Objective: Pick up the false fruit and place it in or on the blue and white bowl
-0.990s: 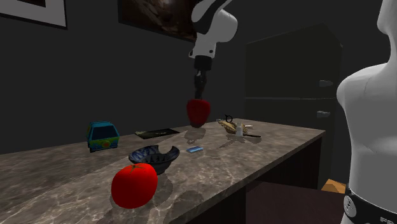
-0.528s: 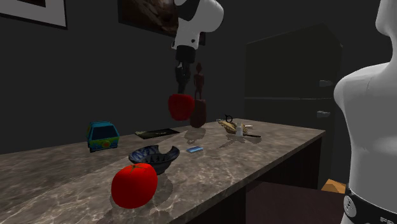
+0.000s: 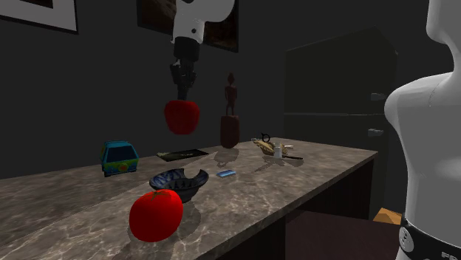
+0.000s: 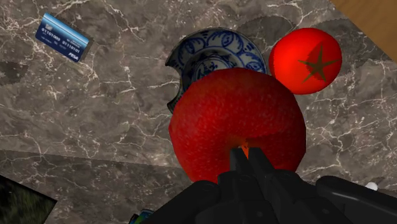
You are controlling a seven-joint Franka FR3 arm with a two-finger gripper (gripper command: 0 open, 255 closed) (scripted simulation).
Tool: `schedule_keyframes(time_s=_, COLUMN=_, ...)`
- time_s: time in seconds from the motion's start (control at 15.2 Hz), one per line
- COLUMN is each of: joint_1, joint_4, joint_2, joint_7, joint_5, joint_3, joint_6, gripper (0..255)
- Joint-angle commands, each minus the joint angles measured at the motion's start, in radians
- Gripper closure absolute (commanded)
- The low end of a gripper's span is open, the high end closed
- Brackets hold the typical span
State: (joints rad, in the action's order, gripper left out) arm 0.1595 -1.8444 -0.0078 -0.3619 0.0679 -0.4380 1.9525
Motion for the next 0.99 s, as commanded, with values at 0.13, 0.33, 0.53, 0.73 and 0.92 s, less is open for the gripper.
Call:
schedule_keyframes(time_s=0.13, joint_1=0.008, joint_4=-0.024, joint_2=0.005, joint_7=0.015, joint_5=0.001, joint_3=0.008, joint_6=0.03, gripper=255)
schedule_keyframes(time_s=0.33, joint_1=0.008, joint_4=-0.059, joint_2=0.01, joint_7=0.011, joint_5=0.005, joint_3=0.008, joint_6=0.069, gripper=255)
schedule_keyframes(time_s=0.53, joint_1=0.007, joint_4=-0.091, joint_2=0.018, joint_7=0.006, joint_5=0.01, joint_3=0.008, joint_6=0.108, gripper=255)
schedule_keyframes(time_s=0.73, joint_1=0.007, joint_4=-0.121, joint_2=0.028, joint_7=-0.001, joint_5=0.016, joint_3=0.007, joint_6=0.146, gripper=255)
schedule_keyframes(time_s=0.92, joint_1=0.006, joint_4=-0.149, joint_2=0.039, joint_7=-0.008, joint_5=0.024, joint_3=0.007, joint_6=0.185, gripper=255)
